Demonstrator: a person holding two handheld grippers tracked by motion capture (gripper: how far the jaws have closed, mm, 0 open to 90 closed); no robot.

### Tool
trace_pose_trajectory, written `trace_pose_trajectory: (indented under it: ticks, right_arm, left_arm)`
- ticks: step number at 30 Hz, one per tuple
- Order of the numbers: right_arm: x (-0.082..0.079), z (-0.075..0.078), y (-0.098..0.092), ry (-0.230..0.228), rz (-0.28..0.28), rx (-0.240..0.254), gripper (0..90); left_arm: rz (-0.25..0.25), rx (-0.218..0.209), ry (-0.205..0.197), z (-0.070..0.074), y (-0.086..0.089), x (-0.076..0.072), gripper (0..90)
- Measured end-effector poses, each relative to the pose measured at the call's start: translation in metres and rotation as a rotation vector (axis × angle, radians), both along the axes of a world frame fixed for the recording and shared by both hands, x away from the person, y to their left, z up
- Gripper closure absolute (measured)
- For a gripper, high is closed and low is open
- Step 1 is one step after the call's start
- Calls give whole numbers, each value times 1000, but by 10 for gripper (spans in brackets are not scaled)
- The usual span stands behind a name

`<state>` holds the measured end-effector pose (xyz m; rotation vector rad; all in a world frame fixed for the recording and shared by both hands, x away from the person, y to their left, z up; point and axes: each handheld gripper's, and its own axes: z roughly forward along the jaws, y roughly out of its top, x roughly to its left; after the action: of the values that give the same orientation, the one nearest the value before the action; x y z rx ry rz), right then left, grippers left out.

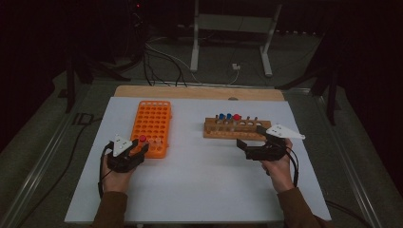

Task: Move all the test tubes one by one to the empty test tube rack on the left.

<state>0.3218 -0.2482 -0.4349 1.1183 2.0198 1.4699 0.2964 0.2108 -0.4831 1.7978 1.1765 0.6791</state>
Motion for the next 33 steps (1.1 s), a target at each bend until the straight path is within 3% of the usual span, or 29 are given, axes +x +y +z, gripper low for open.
trace_pose_trajectory:
  ticks: [4, 8, 12, 15, 21, 23, 28, 31, 33]
  right_arm:
    - [2, 2, -1, 2, -3, -3, 2]
    - [8, 5, 1, -4, -21, -19, 2]
    - [17, 7, 4, 2, -37, -51, 3]
    - [25, 8, 6, 11, -41, -63, 3]
    - [46, 3, 15, 38, -52, -124, 7]
    - [54, -1, 19, 50, -59, -158, 39]
    - [72, -9, 20, 85, -72, -170, 194]
    - [77, -15, 21, 92, -65, -184, 422]
    - [78, -17, 22, 83, -54, -192, 517]
  left_arm:
    - [10, -47, -44, 9, 4, -7, 383]
    - [4, -90, -69, 19, 0, -11, 198]
    - [-29, -121, -73, 24, -7, -11, 123]
    - [-29, -120, -69, 25, -12, -11, 31]
    - [-38, -125, -79, 25, -15, -14, 30]
    - [-45, -143, -76, 25, -16, -14, 28]
    - [-58, -133, -77, 25, -23, -14, 10]
    - [-64, -120, -78, 25, -27, -14, 7]
    - [-65, -120, -80, 25, -29, -14, 4]
